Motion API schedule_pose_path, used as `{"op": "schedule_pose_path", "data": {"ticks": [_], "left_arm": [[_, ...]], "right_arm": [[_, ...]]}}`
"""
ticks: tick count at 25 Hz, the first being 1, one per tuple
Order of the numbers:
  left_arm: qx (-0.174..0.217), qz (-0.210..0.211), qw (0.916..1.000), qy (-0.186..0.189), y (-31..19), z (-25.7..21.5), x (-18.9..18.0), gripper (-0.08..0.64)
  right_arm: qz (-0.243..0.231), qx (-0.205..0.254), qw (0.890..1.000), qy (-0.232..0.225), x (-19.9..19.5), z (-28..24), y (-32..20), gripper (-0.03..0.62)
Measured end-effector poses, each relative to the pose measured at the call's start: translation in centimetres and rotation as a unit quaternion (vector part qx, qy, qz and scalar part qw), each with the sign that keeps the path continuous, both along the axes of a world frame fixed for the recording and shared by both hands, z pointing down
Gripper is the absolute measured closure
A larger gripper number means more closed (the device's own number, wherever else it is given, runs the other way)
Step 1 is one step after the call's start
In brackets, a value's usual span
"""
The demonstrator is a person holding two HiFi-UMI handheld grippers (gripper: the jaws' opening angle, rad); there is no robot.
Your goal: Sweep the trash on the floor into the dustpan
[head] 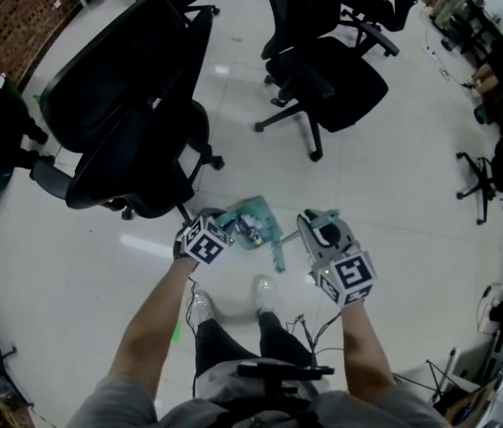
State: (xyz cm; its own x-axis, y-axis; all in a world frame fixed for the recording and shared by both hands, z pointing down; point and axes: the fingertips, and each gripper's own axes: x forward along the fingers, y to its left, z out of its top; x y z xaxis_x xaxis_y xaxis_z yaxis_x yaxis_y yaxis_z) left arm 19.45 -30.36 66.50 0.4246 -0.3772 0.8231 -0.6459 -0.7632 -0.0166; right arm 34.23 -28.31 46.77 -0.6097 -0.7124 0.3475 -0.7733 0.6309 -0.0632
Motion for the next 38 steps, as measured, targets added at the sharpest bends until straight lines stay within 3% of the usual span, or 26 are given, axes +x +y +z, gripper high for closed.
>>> {"op": "schedule_pose_path", "data": {"ticks": [9, 16, 25, 30, 35, 38], "left_arm": [[0.000, 0.000, 1.0000, 0.001, -0.1, 0.0, -0.2, 0.454], [-0.019, 0.000, 0.9997, 0.017, 0.3, -0.3, -0.5, 0.453], [-0.060, 0.085, 0.9869, 0.123, 2.0, -1.8, -0.3, 0.401], [-0.062, 0.134, 0.9780, 0.147, 2.3, -3.1, -1.7, 0.372], [-0.063, 0.143, 0.9668, 0.203, 2.2, -6.0, -3.5, 0.371], [-0.061, 0.137, 0.9651, 0.215, 1.6, -6.8, -5.7, 0.371]], "right_arm": [[-0.004, 0.003, 1.000, 0.001, -0.4, 0.1, -0.5, 0.528], [-0.043, 0.018, 0.999, -0.001, -3.9, -1.1, -2.1, 0.528], [-0.059, 0.026, 0.998, 0.015, -10.8, -1.6, -4.1, 0.528], [-0.052, 0.046, 0.998, 0.010, -14.9, -2.2, -4.4, 0.528], [-0.046, 0.057, 0.997, 0.014, -16.8, -1.8, -4.1, 0.528], [-0.044, 0.053, 0.997, 0.019, -18.0, -1.7, -3.8, 0.528]]}}
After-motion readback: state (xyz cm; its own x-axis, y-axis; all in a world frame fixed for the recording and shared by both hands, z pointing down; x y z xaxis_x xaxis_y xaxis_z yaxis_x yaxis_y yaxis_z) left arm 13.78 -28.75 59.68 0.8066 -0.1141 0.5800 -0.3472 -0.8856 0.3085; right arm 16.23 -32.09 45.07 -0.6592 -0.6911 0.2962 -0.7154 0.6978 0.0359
